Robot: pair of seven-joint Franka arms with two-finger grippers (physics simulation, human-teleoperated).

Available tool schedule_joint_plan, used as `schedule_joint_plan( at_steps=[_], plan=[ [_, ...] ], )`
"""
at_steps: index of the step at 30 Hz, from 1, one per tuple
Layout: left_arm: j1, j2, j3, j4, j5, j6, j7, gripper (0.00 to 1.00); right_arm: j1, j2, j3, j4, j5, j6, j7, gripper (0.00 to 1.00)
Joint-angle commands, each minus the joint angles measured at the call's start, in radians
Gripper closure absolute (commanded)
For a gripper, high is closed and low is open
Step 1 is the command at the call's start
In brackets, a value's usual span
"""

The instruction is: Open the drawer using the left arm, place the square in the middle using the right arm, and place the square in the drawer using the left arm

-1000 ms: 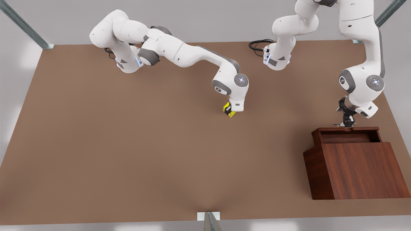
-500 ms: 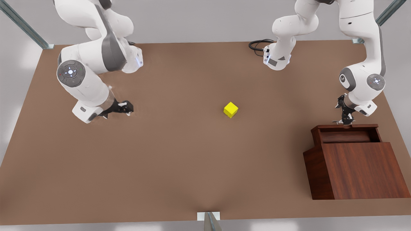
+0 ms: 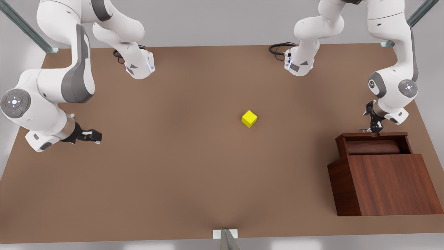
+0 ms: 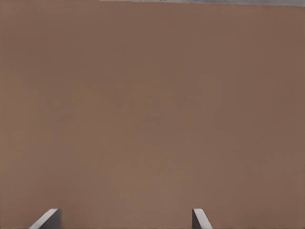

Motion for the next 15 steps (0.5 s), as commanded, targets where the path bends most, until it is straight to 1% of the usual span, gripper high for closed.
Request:
schedule_joint_plan(
  at_steps=[1, 11, 12, 14, 15],
  plan=[
    [0.0, 0.0, 0.0, 0.0, 0.002, -0.005, 0.0, 0.0, 0.003, 0.0, 0.0, 0.0, 0.0, 0.004, 0.0, 0.0],
    [0.0, -0.018, 0.0, 0.002, 0.0, -0.054, -0.003, 0.0, -0.004, 0.022, -0.001, 0.009, 0.0, 0.008, 0.006, 0.0],
    [0.0, -0.026, 0.0, 0.003, 0.0, -0.075, -0.006, 0.0, -0.003, 0.068, 0.0, 0.121, -0.003, 0.011, 0.094, 0.0],
    [-0.001, -0.035, 0.0, 0.012, 0.0, -0.101, -0.005, 0.0, 0.003, 0.066, 0.002, 0.113, -0.009, -0.002, 0.071, 0.0],
    [-0.001, -0.041, 0.0, 0.014, 0.0, -0.11, -0.006, 0.0, -0.009, 0.061, 0.0, 0.112, -0.002, -0.024, -0.003, 0.0]
  ],
)
